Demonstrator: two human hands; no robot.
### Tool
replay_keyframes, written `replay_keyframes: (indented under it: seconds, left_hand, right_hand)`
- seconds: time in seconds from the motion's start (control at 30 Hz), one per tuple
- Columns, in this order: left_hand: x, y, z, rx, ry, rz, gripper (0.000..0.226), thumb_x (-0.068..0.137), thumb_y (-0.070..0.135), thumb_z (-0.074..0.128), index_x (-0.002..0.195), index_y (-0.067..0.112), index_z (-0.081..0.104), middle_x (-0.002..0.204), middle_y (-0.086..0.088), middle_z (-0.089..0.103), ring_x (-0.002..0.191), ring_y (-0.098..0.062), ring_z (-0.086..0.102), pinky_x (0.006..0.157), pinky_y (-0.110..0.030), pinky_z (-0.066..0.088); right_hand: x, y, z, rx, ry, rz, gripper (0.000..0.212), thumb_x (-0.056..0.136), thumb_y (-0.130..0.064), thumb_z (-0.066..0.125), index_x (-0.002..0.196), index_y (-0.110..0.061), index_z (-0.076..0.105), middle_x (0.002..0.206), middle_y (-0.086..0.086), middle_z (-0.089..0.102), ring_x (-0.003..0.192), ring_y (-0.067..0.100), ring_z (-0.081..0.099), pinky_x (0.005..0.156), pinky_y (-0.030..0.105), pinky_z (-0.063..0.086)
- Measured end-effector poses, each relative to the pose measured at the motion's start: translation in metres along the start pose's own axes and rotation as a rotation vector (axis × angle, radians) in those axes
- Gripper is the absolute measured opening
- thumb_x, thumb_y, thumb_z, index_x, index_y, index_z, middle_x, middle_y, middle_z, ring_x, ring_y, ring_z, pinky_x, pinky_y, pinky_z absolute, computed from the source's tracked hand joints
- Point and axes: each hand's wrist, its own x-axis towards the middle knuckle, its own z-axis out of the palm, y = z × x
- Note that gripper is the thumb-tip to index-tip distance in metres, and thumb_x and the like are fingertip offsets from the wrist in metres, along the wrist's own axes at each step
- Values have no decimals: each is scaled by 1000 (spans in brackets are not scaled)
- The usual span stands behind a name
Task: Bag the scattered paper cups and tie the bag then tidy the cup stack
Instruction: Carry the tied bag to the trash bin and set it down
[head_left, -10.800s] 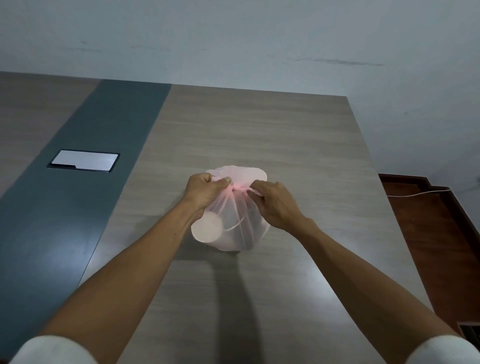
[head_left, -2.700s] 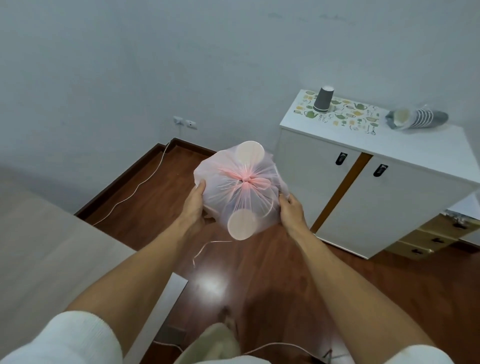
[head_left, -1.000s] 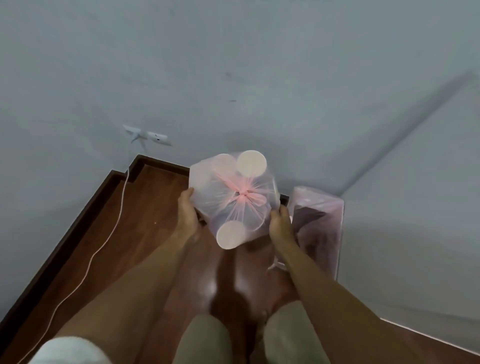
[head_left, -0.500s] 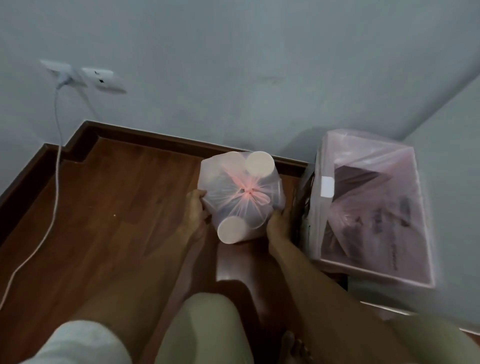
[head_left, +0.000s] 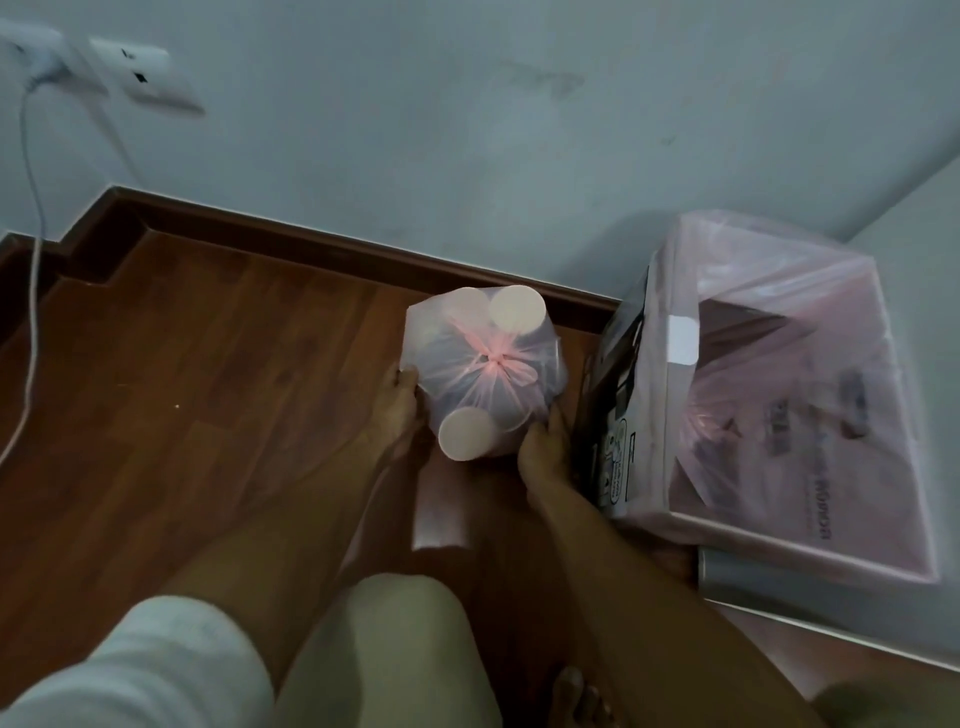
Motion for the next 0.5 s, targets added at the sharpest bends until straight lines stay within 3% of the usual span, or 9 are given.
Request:
replay_keyframes:
  seconds: [0.03, 0.1, 0.17, 0.2, 0.23, 0.33, 0.4, 0.5]
  left_hand:
    - [-2, 2, 5, -15, -5, 3, 46, 113, 21, 29, 142, -13, 42, 125, -31, 56, 91, -38, 52, 65, -3, 43]
    - [-9, 7, 5, 53, 12, 39, 43, 113, 16, 28, 137, -14, 48, 130, -31, 55, 110, -40, 50, 60, 5, 35]
    - [-16, 12, -5, 147, 16, 61, 36, 111, 22, 38, 122, -6, 58, 104, -23, 61, 88, -38, 59, 69, -15, 55]
    - [-25, 20, -10, 149, 46, 70, 30, 109, 24, 44, 118, 1, 60, 96, -16, 62, 81, -30, 61, 60, -23, 57]
    - [-36, 28, -12, 128, 39, 64, 25, 107, 25, 50, 119, 6, 61, 99, -13, 65, 83, -25, 64, 60, -26, 58]
    - [-93, 76, -14, 152, 25, 82, 30, 100, 24, 61, 129, 16, 62, 119, -8, 68, 104, -22, 66, 88, -36, 57]
    - [-139, 117, -16, 171, 44, 101, 30, 99, 17, 61, 129, 15, 63, 117, -7, 68, 98, -18, 64, 87, -34, 53]
    - [-205, 177, -18, 238, 15, 112, 38, 97, 18, 64, 134, 8, 62, 130, -16, 67, 116, -29, 65, 103, -43, 51]
  right_hand:
    - [1, 0, 1, -28, 7, -14, 56, 105, -21, 38, 160, -27, 25, 169, 2, 15, 155, 29, 13, 125, 52, 12]
    - [-7, -9, 2, -74, 14, -36, 59, 105, -19, 39, 161, -20, 21, 170, 5, 11, 156, 29, 10, 126, 50, 9]
    - [-19, -24, -3, -86, 15, -62, 57, 105, -18, 39, 160, -17, 25, 168, 7, 17, 154, 29, 15, 126, 48, 11]
    - [-29, -37, -8, -73, 0, -61, 55, 104, -16, 40, 158, -17, 29, 166, 7, 24, 152, 30, 21, 125, 48, 15]
    - [-40, -49, -16, -68, -18, -63, 54, 103, -14, 40, 156, -18, 34, 162, 8, 32, 149, 30, 29, 123, 47, 22]
    - [-87, -101, -49, -103, -145, -65, 49, 99, -13, 41, 148, -16, 45, 146, 10, 51, 134, 33, 48, 109, 41, 39]
    - [-125, -146, -79, -146, -171, -94, 45, 99, -12, 41, 143, -13, 51, 139, 12, 56, 127, 32, 54, 102, 36, 43]
    - [-181, -217, -122, -177, -146, -128, 40, 96, -5, 44, 133, -7, 59, 132, 13, 62, 120, 30, 58, 90, 27, 42]
